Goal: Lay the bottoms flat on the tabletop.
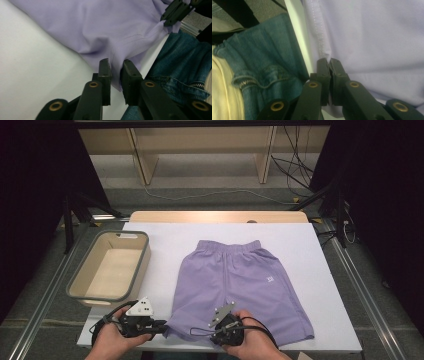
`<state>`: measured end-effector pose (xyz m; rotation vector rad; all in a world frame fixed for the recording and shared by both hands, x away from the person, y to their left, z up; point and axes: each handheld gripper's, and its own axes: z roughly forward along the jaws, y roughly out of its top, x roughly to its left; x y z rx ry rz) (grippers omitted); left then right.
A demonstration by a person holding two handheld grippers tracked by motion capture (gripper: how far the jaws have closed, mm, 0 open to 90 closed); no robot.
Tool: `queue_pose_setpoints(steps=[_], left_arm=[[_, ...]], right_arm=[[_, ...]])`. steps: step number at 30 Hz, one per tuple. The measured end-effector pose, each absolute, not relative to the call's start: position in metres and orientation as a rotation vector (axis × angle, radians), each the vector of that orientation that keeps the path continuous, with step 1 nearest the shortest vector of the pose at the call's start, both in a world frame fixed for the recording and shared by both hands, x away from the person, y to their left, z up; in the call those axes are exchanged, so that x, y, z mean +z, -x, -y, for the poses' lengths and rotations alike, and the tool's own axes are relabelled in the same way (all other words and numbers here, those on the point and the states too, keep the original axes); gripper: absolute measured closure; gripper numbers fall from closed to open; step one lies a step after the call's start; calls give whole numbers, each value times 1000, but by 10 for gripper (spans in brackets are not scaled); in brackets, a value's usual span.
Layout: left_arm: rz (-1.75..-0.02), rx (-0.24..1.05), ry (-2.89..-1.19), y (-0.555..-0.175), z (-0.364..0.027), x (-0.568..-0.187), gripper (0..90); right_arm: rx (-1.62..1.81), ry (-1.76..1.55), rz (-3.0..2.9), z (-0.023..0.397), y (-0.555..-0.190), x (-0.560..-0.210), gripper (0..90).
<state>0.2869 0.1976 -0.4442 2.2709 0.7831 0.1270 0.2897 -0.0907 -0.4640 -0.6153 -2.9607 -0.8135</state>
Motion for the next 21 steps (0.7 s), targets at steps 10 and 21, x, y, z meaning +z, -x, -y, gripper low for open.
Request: queue_pose_setpoints(steps=[10, 21], left_arm=[[-961, 179, -2107, -305, -203, -446, 648], [-976, 168, -2297, -310, -175, -482, 492]], right_arm=[[-700, 644, 2945, 104, -289, -467, 872], [-691, 649, 2941, 104, -290, -467, 863]])
